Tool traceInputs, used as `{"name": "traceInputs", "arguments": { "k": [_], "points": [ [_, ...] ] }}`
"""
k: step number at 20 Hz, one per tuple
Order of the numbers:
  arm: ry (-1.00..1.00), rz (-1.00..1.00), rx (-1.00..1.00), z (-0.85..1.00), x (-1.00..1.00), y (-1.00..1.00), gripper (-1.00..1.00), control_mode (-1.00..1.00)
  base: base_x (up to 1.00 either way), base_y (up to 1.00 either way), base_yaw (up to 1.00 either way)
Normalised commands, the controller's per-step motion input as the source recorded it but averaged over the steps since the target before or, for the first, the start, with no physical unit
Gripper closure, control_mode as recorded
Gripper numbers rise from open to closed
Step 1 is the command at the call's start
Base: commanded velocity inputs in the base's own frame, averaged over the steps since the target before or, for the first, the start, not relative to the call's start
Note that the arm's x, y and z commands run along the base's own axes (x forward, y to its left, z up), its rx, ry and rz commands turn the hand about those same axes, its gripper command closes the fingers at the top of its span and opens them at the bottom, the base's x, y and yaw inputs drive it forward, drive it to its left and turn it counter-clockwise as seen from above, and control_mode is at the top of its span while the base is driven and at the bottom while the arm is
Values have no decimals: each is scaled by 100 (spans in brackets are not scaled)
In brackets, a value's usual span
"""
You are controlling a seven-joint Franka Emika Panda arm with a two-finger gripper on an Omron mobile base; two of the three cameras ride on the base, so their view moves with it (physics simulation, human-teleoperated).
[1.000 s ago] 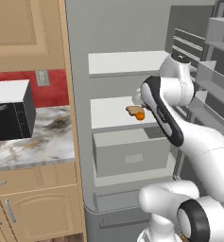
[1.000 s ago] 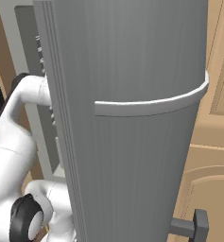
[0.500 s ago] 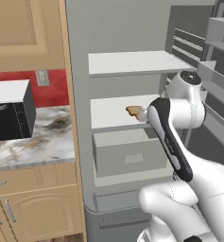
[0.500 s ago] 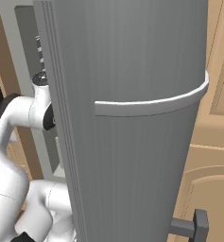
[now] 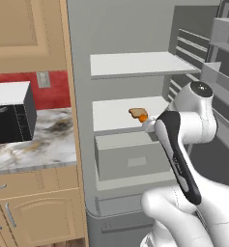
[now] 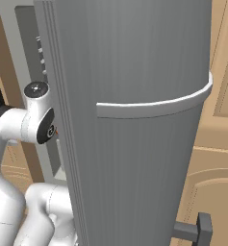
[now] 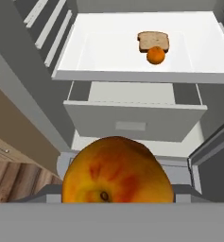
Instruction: Pick up the tangerine and peach from the fridge and place one fruit on each plate on the dining counter.
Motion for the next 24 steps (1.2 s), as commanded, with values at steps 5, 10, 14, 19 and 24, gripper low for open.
{"name": "traceInputs", "arguments": {
  "k": [5, 10, 14, 19, 24],
  "points": [
    [0, 0, 0, -9, -6, 6, 100, -100, 0, 0, 0],
    [0, 0, 0, 0, -1, 0, 100, 100, -1, 0, 0],
    [0, 0, 0, 0, 0, 0, 100, 100, -31, 53, 10],
    [0, 0, 0, 0, 0, 0, 100, 100, -42, 100, 49],
    [0, 0, 0, 0, 0, 0, 100, 100, -31, 99, 74]
  ]
}}
